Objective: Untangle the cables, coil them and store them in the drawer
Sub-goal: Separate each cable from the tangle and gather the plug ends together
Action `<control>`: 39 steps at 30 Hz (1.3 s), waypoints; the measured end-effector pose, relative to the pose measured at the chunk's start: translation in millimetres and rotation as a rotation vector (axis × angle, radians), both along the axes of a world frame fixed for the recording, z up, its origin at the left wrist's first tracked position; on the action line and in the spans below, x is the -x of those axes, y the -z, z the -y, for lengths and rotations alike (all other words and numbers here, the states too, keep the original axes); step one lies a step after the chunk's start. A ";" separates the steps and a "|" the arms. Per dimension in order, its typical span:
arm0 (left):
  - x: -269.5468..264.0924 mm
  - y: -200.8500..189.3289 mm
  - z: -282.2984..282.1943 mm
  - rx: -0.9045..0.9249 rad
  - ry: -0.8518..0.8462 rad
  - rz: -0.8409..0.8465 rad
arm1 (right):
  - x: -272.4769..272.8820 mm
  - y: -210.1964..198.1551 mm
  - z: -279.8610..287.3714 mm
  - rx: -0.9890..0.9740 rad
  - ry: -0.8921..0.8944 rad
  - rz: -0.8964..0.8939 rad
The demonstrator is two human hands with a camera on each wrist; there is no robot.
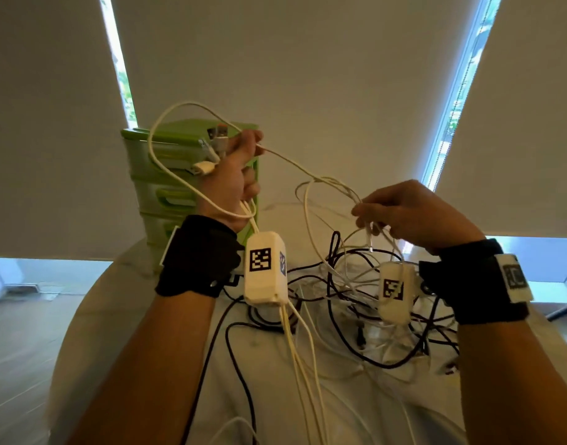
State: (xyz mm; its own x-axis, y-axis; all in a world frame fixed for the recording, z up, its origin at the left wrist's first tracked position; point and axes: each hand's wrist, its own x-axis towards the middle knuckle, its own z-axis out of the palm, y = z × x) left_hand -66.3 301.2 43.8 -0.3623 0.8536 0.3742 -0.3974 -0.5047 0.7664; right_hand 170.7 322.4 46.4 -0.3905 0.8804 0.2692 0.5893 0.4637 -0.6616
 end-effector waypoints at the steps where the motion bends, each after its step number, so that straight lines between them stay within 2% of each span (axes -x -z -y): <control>1: 0.7 0.1 -0.4 0.005 -0.019 0.019 | -3.2 0.5 -0.5 0.016 0.005 0.023; 3: 1.2 -1.2 0.0 0.009 -0.067 0.067 | -9.9 2.1 -1.2 0.056 0.001 0.043; 6: 7.7 -3.6 0.2 0.001 -0.129 0.121 | -22.3 4.3 -5.3 0.119 0.047 -0.078; 9: 13.8 -3.3 -0.2 -0.005 -0.154 0.132 | -27.7 4.9 -10.6 0.047 0.132 0.014; 12: 6.0 -5.1 2.5 0.025 -0.147 0.017 | -22.4 -3.8 -3.3 -0.144 0.188 -0.016; 15: -10.6 -8.2 4.5 0.024 -0.091 -0.108 | -3.3 -17.8 21.1 -0.242 0.078 -0.136; 19: -26.7 -7.7 6.6 -0.046 -0.046 -0.215 | 35.8 -4.6 28.3 -0.343 0.018 0.085; 21: -23.3 -10.1 8.8 -0.068 -0.074 -0.151 | 37.1 2.7 17.4 -0.339 0.024 0.121; 24: -1.9 -13.8 8.2 -0.093 -0.119 0.073 | 11.9 5.8 -0.8 -0.201 0.097 0.208; 26: 6.7 -11.8 5.8 -0.085 -0.123 0.134 | -5.8 8.7 -8.5 -0.141 0.148 0.219; 28: 1.6 -7.3 2.4 -0.011 -0.132 0.053 | -14.8 10.6 -12.4 -0.166 0.185 0.174; 31: -22.1 2.8 -2.4 0.107 -0.088 -0.204 | -12.3 7.7 -10.0 -0.240 0.187 0.075; 33: -40.6 10.8 -3.2 0.167 -0.031 -0.319 | -4.5 4.0 -4.6 -0.286 0.142 0.031; 37: -71.5 19.5 5.1 0.236 0.071 -0.401 | 11.7 -0.6 7.6 -0.319 0.024 -0.049; 39: -79.2 20.2 10.0 0.223 0.070 -0.433 | 15.6 -1.5 10.7 -0.298 -0.026 -0.047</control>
State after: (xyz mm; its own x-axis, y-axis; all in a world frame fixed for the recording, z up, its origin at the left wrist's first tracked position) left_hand 12.9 291.3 23.6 -0.1529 0.9467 0.2835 -0.0453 -0.2933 0.9549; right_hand 155.1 311.6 47.9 -0.3927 0.7497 0.5327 0.5464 0.6561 -0.5205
